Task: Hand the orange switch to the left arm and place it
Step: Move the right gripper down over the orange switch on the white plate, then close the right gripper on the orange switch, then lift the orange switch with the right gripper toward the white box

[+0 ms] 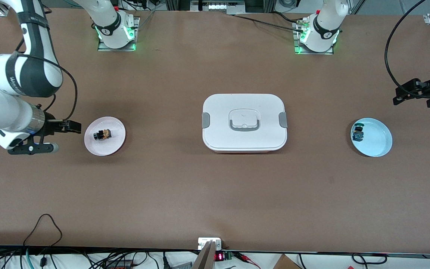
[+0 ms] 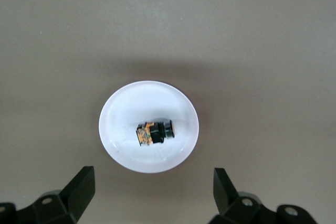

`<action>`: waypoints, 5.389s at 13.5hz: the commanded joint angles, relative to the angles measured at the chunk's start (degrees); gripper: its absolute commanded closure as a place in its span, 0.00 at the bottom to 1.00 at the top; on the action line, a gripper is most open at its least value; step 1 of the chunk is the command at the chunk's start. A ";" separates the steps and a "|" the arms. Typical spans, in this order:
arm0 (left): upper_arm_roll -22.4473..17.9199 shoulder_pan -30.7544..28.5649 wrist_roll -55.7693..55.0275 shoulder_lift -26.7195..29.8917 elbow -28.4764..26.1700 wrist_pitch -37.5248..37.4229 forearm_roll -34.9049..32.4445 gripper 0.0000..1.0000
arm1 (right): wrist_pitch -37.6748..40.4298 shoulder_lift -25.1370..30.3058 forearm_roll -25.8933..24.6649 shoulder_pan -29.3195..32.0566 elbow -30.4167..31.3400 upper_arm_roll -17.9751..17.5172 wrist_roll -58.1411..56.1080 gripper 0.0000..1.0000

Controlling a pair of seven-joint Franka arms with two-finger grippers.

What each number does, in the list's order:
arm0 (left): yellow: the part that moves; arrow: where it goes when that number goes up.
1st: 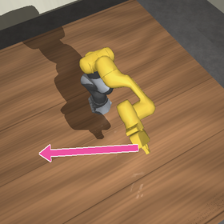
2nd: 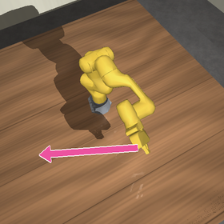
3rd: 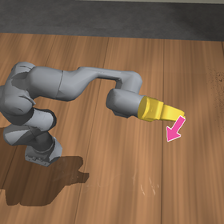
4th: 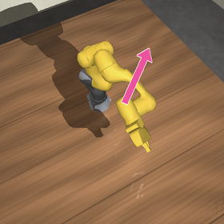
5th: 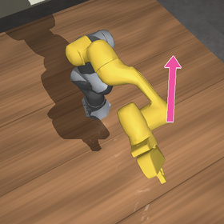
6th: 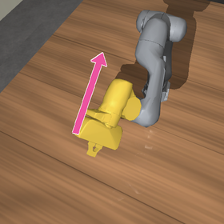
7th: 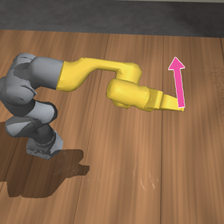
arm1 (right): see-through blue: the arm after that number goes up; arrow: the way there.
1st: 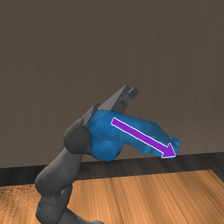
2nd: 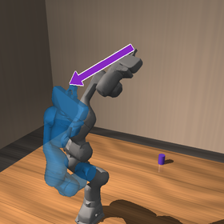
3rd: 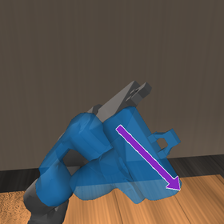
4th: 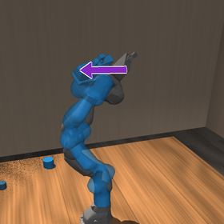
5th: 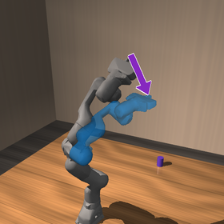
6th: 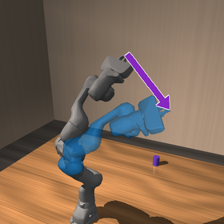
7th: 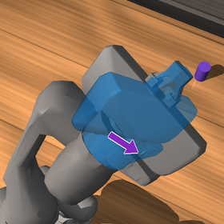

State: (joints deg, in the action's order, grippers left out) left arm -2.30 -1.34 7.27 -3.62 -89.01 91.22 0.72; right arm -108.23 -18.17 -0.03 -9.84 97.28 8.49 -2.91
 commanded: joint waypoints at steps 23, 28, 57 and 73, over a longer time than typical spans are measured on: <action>0.37 -0.15 -0.24 -0.68 1.47 -1.13 -1.42 0.00 | -23.78 -7.32 -0.85 -1.49 18.03 -0.14 -6.32 0.00; 0.37 -0.15 -0.24 -0.68 1.47 -1.13 -1.42 0.00 | -25.10 -8.64 -0.94 -1.41 18.47 -0.14 -8.08 0.00; 0.45 -0.15 -0.24 -0.59 1.47 -1.84 -1.51 0.00 | -26.95 -9.79 -2.17 -1.49 19.26 -0.23 -8.43 0.89; 0.54 0.02 -0.85 -0.59 1.82 -1.66 -0.81 0.00 | -0.32 -0.74 4.07 -1.49 -5.08 -6.55 -9.40 1.00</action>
State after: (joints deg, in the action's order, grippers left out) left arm -2.11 -1.32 7.27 -3.64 -88.95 90.57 0.72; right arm -111.82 -20.03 3.24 -11.60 94.43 3.19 -11.62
